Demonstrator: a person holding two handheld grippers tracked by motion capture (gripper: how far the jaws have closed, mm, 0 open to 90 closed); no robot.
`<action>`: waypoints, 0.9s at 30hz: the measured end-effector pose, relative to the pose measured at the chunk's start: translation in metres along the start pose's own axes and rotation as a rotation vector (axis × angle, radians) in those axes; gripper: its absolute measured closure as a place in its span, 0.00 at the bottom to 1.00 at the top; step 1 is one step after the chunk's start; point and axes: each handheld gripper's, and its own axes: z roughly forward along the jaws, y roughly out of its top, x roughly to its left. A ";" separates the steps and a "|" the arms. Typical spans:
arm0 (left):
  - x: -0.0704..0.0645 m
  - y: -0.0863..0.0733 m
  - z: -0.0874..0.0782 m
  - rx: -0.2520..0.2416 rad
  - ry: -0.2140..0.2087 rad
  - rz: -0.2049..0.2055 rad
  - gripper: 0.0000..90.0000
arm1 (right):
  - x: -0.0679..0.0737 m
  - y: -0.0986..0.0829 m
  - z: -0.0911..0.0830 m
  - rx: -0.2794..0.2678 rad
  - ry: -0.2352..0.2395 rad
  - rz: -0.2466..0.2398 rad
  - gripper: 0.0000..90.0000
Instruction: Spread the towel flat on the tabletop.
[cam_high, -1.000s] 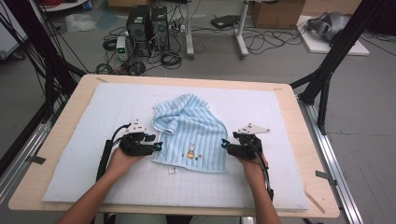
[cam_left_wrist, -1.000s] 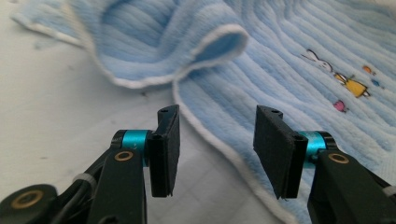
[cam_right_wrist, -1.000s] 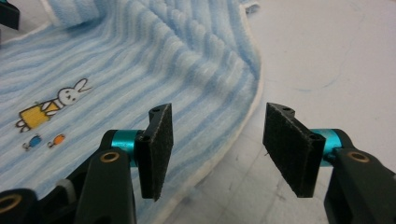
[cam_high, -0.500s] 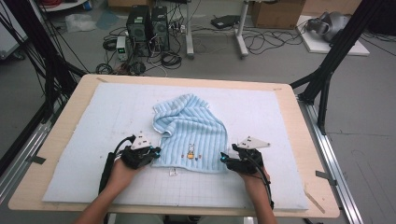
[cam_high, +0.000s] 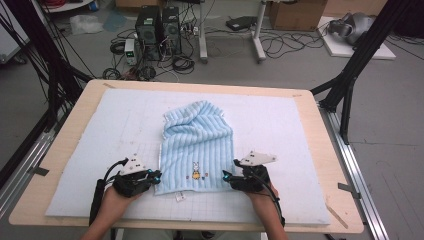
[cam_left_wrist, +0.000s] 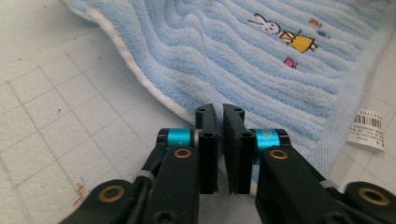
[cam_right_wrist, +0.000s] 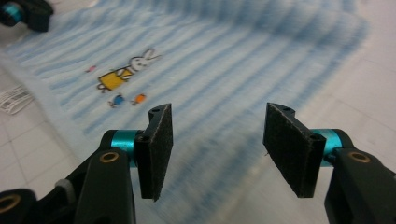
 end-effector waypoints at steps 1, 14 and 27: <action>0.002 0.000 -0.001 -0.018 0.009 -0.015 0.81 | 0.003 0.002 0.004 0.005 0.018 -0.013 0.47; 0.025 0.004 -0.011 -0.122 0.087 -0.103 0.59 | 0.012 0.005 0.024 0.097 0.111 -0.050 0.79; 0.032 0.003 -0.010 -0.132 0.083 -0.120 0.59 | 0.021 -0.005 0.003 0.169 0.327 -0.110 0.94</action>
